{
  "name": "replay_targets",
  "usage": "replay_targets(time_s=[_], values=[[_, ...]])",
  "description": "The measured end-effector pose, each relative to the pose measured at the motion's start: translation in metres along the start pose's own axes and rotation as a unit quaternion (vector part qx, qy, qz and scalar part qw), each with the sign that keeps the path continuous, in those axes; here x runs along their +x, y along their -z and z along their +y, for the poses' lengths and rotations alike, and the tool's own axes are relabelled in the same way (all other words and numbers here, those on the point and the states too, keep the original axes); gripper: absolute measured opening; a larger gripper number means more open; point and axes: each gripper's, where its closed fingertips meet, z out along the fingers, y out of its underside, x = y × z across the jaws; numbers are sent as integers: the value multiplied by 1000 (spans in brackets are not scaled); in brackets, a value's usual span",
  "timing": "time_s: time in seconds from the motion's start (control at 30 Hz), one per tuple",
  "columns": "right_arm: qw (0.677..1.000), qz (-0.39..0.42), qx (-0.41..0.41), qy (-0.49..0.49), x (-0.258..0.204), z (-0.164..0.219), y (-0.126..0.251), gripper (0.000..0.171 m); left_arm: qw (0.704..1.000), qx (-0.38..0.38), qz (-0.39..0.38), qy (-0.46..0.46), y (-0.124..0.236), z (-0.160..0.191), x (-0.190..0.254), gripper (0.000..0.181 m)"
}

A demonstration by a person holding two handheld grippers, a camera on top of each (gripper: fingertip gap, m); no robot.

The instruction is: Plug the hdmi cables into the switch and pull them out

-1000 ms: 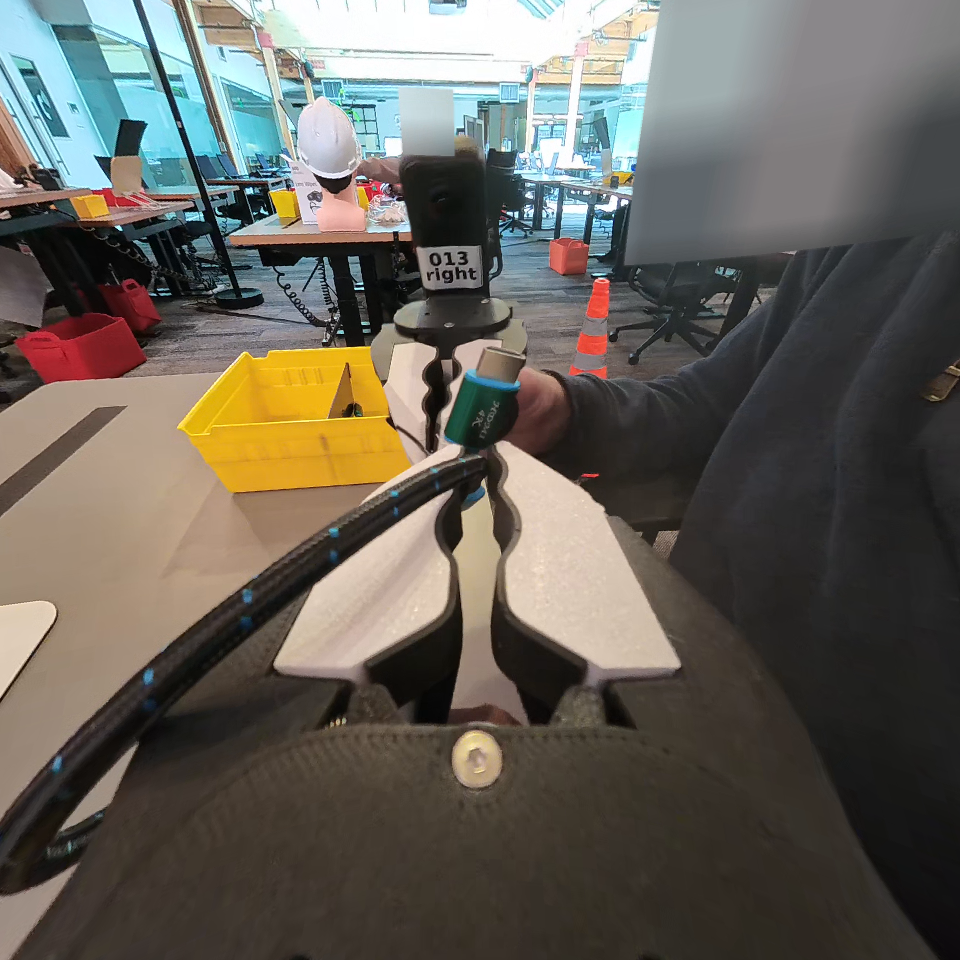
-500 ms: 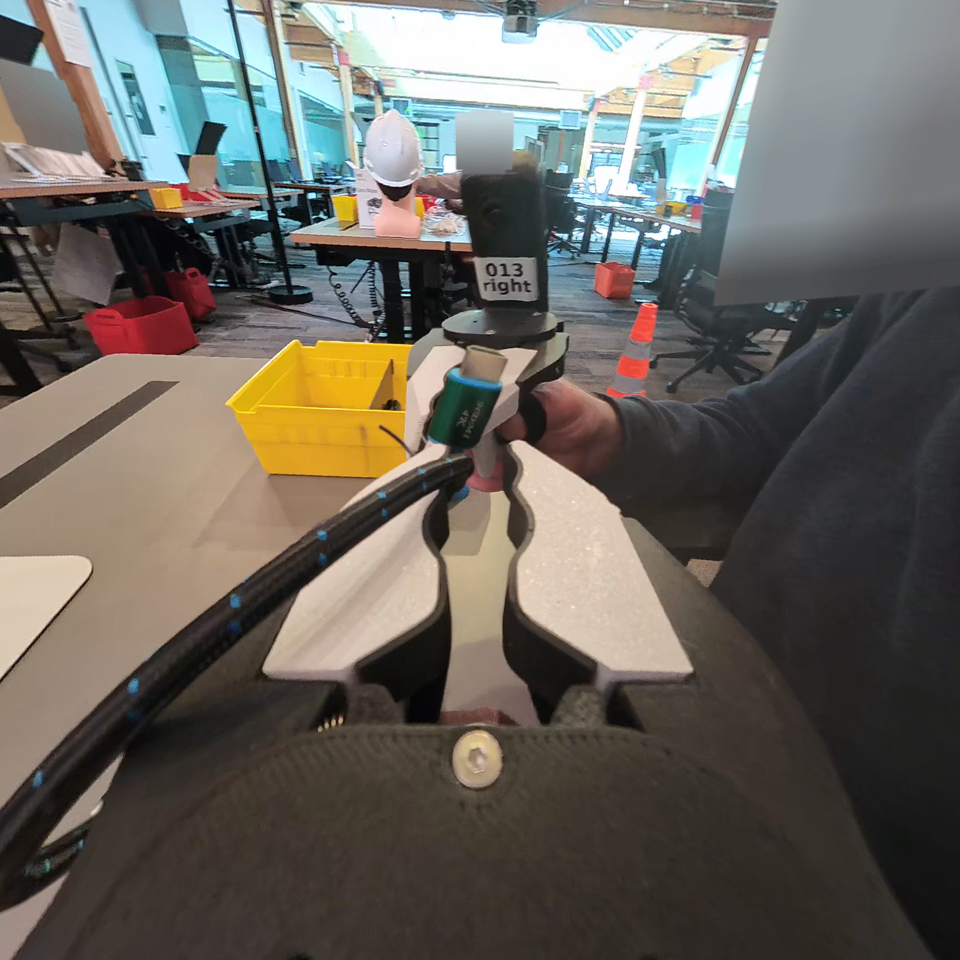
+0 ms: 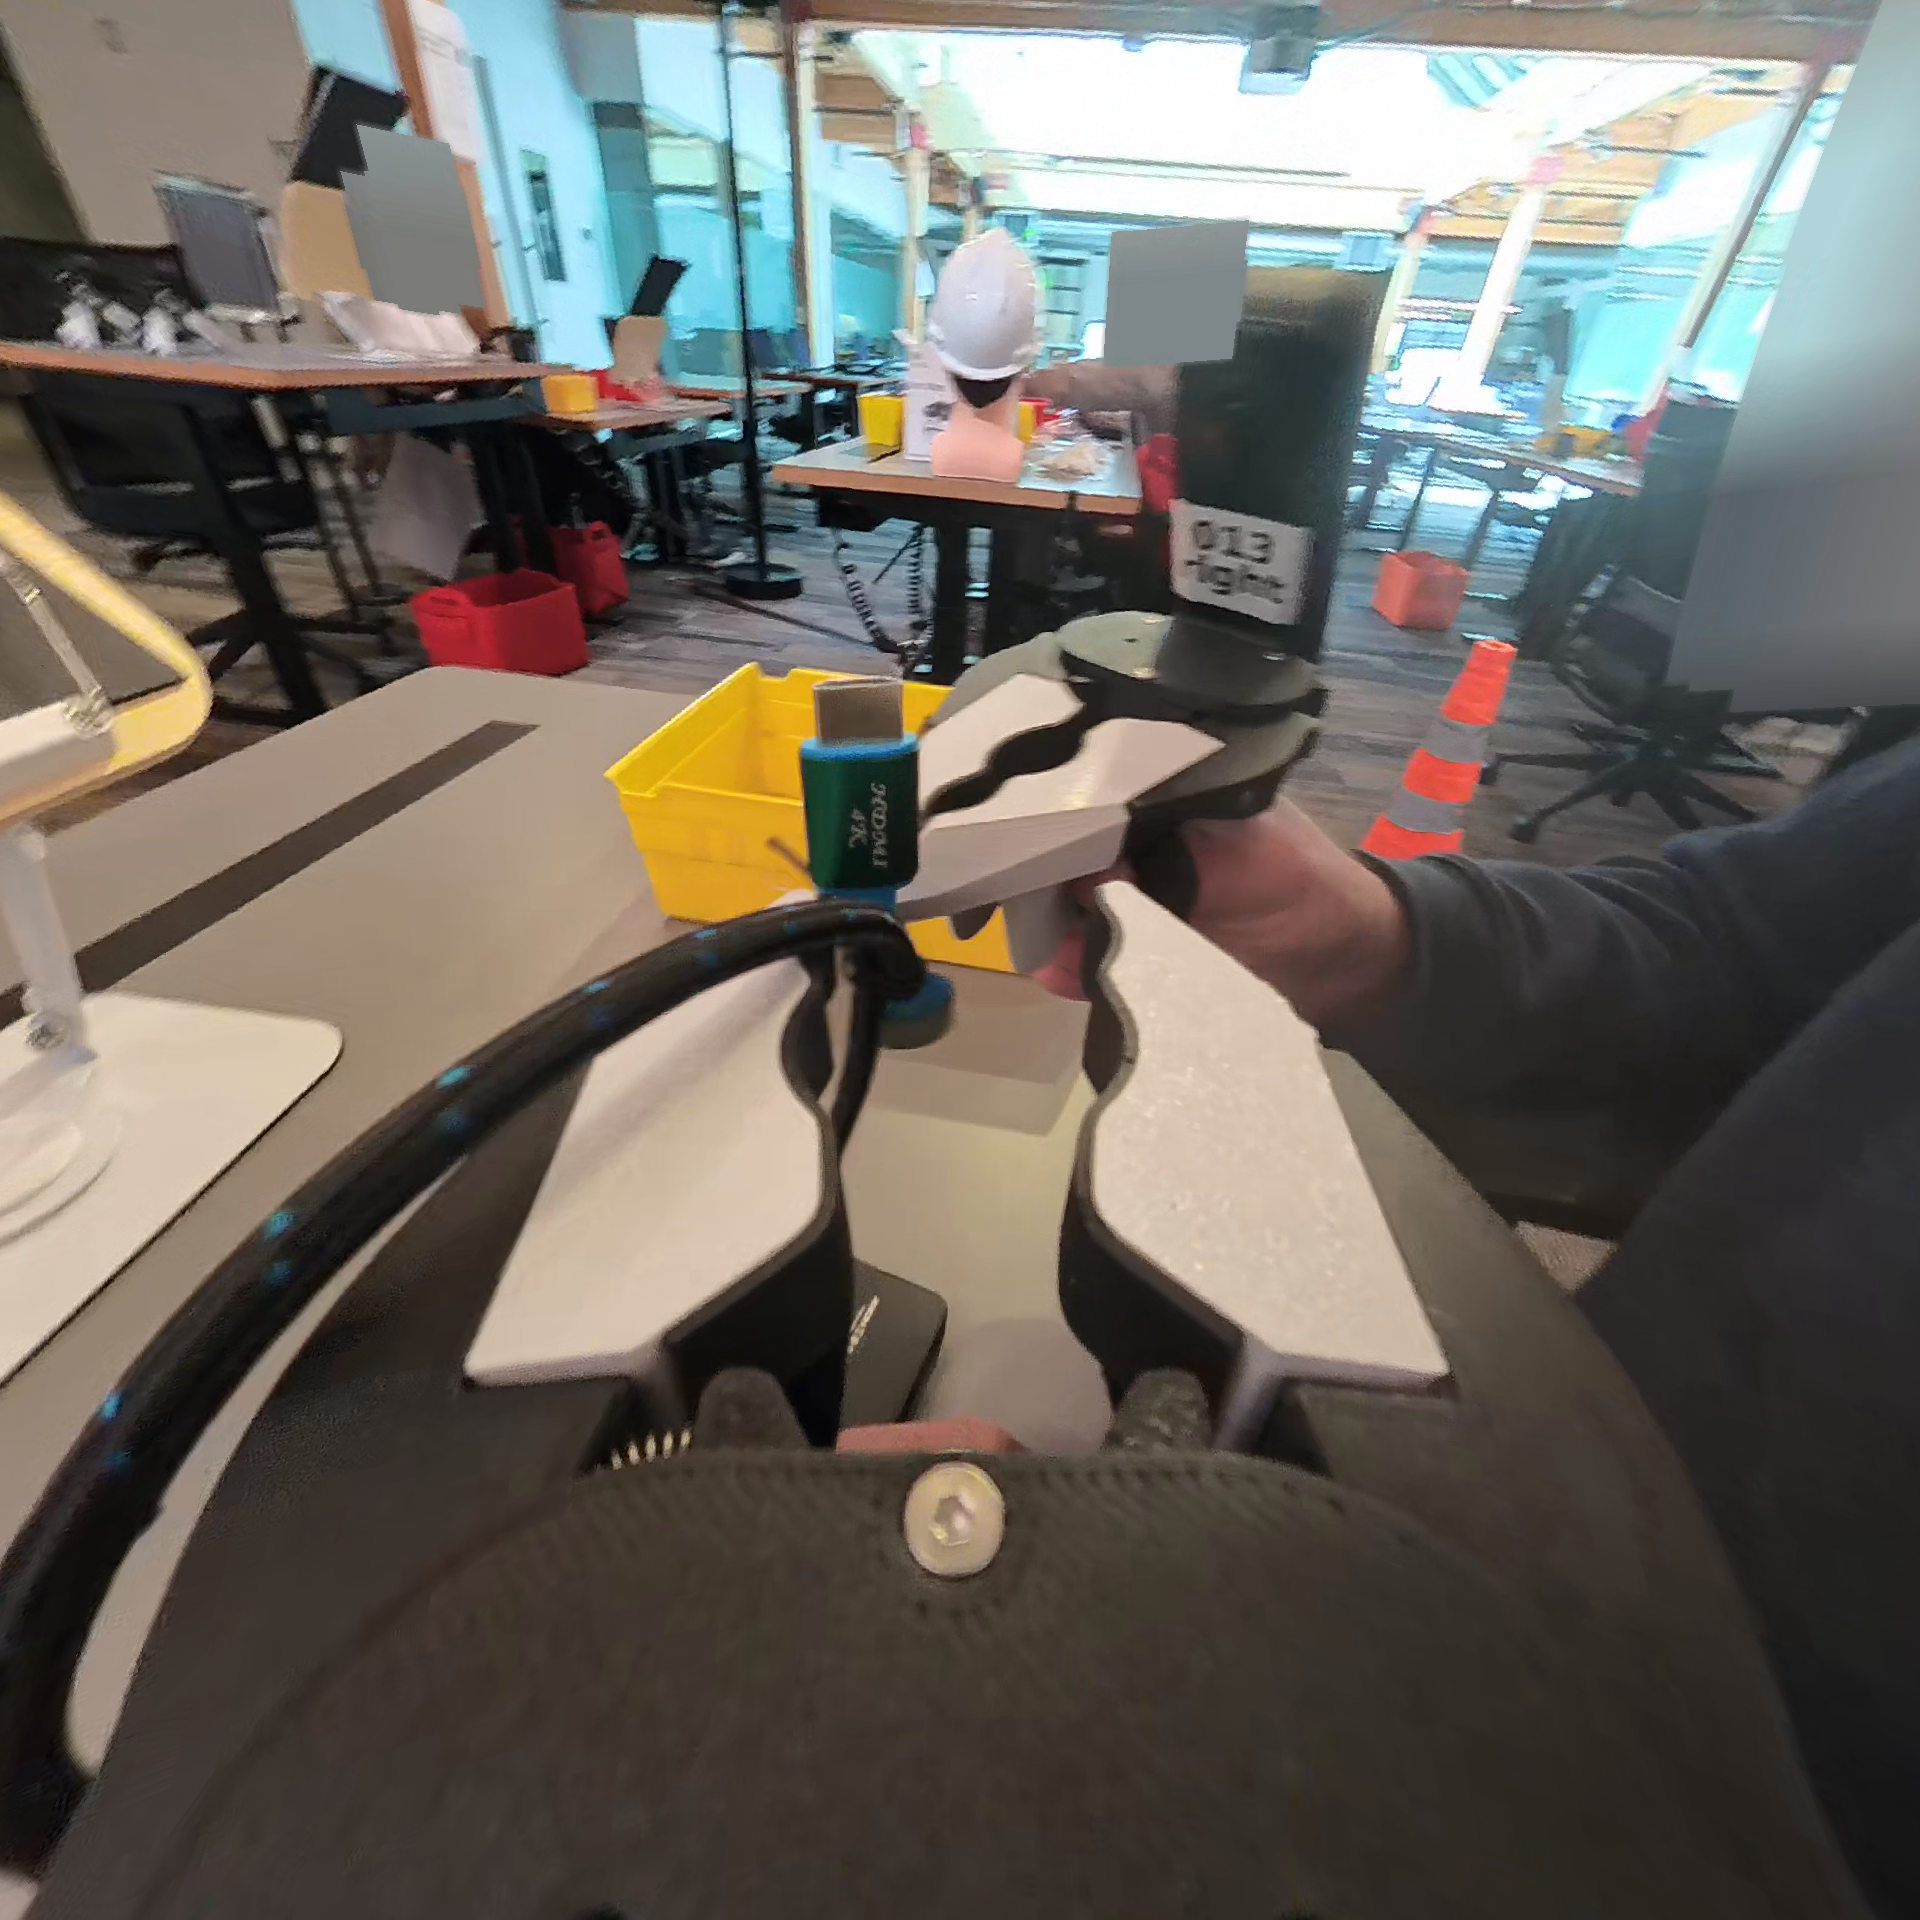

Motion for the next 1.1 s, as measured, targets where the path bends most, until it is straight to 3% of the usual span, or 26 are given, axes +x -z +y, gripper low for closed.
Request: replay_targets(time_s=[0.47,0.7,0.93,1.1], values=[[998,33,-18,58,-5,1,-7,0,995,-16,-51,81,-4,13,-22,35],[998,27,-12,55,-6,-1,-4,0,995,-30,-35,86,-3,16,-21,12],[1000,-24,10,15,-14,-5,-1,0,997,-38,7,70,1,13,-13,11],[984,-127,56,-107,-24,-14,5,0,998,-31,46,38,6,6,-2,11]])
